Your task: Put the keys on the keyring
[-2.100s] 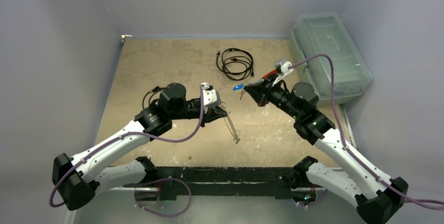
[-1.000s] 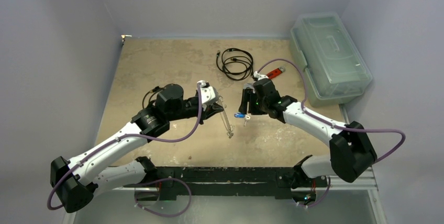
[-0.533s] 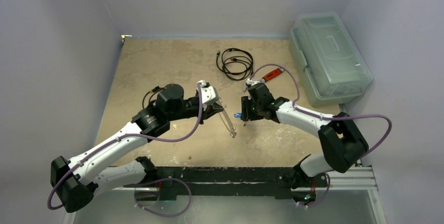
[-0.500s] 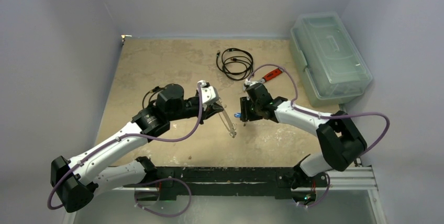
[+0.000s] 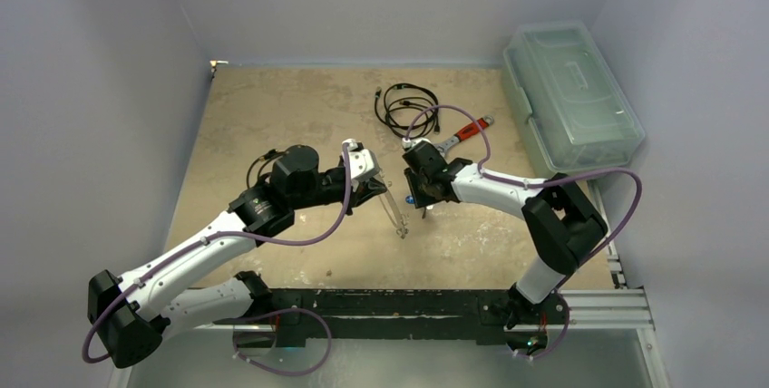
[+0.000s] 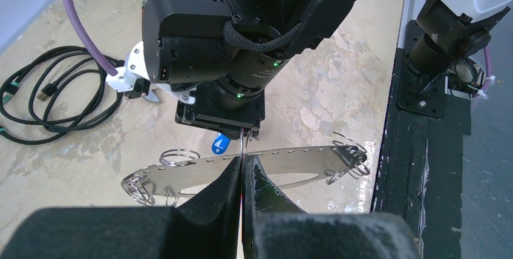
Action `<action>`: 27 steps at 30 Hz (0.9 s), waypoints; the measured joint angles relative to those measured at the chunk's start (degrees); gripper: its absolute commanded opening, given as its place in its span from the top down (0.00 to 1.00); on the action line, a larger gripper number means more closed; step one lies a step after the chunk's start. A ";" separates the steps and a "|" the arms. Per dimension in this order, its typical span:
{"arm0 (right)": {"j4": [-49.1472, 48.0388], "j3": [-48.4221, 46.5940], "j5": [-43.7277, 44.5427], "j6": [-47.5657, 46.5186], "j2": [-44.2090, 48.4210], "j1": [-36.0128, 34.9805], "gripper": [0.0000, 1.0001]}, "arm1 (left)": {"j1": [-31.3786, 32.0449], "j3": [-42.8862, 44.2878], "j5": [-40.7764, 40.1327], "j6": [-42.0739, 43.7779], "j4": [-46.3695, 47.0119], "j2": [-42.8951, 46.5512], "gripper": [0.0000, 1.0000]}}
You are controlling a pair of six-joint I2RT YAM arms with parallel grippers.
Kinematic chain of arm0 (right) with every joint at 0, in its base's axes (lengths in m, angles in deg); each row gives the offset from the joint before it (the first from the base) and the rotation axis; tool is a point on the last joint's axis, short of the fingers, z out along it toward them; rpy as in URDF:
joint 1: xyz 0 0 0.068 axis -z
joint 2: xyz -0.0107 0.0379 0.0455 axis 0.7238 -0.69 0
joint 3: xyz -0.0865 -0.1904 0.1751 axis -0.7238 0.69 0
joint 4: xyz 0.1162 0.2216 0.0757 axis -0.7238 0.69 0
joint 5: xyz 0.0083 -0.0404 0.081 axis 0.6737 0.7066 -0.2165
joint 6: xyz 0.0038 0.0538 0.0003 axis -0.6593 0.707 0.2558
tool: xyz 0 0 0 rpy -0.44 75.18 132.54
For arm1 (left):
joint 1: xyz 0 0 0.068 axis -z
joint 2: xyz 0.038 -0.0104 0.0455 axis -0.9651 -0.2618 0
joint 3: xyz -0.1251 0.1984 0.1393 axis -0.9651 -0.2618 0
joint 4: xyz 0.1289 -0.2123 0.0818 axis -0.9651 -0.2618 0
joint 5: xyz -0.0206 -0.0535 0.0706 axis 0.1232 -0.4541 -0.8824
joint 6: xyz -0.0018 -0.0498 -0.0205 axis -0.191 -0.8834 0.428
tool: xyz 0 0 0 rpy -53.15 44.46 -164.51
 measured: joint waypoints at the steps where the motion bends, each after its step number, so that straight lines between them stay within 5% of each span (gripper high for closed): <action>1: 0.44 -0.39 0.66 -0.20 -0.07 -0.09 0.67 | 0.00 0.00 0.02 0.00 0.00 0.00 1.00; 16: 1.77 -0.76 2.56 -1.99 -1.64 -0.33 0.72 | 0.00 0.00 -0.13 0.00 0.00 -0.02 1.00; 27: 1.70 -1.14 2.82 -2.86 -2.40 -0.87 0.98 | 0.00 0.00 -0.13 0.00 0.02 -0.15 1.00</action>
